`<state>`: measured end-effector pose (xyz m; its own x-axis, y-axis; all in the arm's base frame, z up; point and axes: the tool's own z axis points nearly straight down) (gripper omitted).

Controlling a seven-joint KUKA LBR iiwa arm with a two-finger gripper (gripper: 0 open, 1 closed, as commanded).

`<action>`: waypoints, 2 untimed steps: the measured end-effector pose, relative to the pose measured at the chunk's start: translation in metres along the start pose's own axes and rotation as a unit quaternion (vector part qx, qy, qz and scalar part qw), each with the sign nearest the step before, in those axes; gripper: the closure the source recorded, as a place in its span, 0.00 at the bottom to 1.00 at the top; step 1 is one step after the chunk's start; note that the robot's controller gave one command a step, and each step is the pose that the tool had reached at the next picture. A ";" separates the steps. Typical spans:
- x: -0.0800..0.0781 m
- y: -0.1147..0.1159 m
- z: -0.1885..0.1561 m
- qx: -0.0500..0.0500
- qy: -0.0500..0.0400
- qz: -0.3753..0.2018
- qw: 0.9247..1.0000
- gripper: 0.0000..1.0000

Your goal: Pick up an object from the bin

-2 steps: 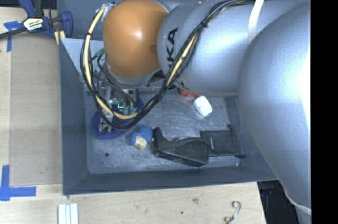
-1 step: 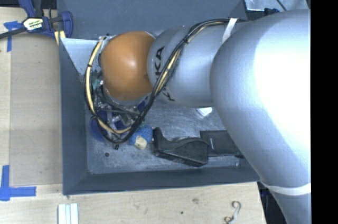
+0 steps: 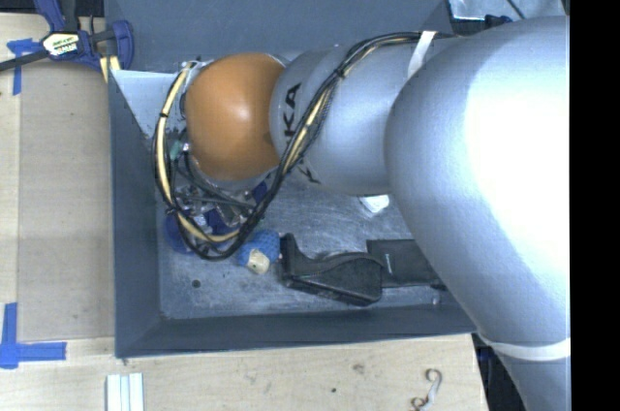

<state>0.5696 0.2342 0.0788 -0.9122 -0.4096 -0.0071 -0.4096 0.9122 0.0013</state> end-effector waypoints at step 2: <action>-0.030 -0.012 -0.138 0.001 -0.003 0.005 1.000 1.00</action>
Offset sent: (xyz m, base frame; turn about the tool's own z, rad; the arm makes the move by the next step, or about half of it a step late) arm 0.0418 -0.0128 0.0282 0.0313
